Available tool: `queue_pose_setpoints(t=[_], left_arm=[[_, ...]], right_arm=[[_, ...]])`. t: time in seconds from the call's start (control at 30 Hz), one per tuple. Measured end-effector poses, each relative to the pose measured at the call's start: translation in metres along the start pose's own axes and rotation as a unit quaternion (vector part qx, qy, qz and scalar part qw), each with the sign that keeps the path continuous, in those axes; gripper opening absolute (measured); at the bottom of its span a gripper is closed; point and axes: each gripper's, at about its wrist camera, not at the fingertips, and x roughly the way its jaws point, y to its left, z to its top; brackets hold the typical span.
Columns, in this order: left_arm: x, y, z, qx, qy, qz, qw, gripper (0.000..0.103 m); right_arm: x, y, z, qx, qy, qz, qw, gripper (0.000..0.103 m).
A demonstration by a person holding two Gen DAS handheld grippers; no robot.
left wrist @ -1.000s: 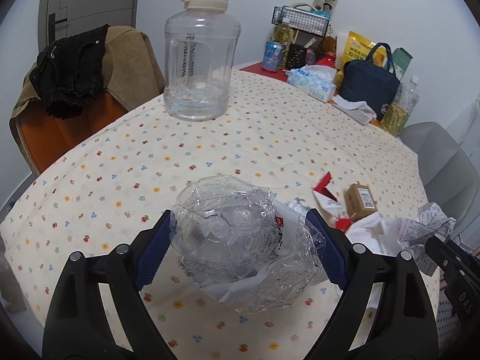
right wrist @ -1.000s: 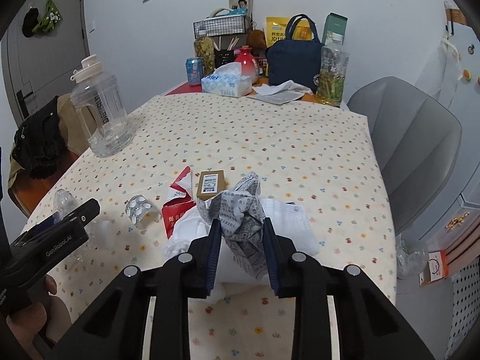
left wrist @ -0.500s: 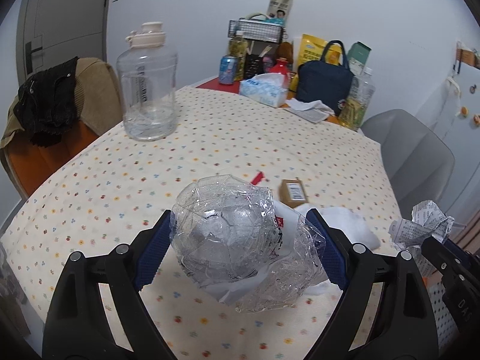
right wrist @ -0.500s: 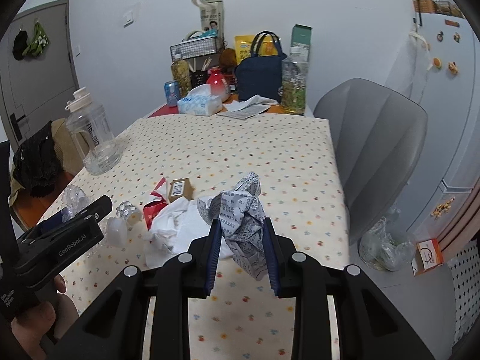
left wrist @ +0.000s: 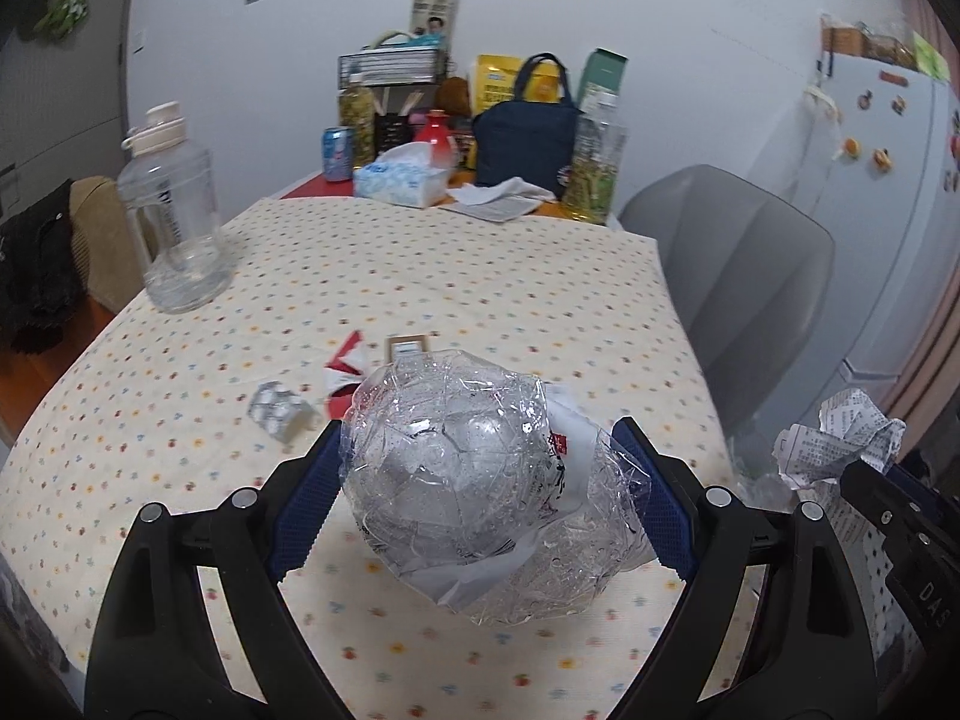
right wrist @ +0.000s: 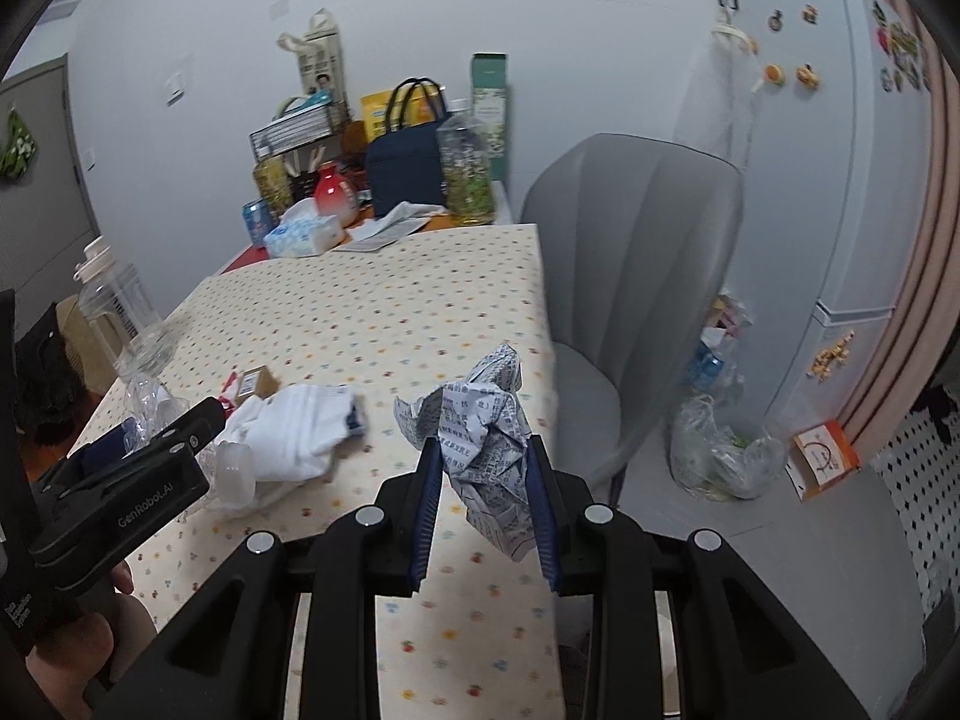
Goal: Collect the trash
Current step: 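Carry both items over the floor bin and open the right tool to drop the paper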
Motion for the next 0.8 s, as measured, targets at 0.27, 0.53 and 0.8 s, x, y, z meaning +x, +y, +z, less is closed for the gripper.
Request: queue_pose_setpoints(t=[0.27,0.53,0.8], left_arm=[[0.003,-0.057,-0.005,0.041,0.006,-0.035,0.9985,0.087],[0.009,-0.113,-0.017,0.082,0.02,-0.068,0.9941,0.087],[0.021,-0.155,-0.031,0.117,0.04,-0.086,0.9887,0.087]], right_arm=[[-0.015,-0.049,-0.008,0.037,-0.004,-0.028,0.999,0.028],[-0.016,-0.097,-0.023,0.074,0.004,-0.062,0.995,0.029],[-0.01,-0.14,-0.038,0.106,0.017,-0.087,0.99,0.029]])
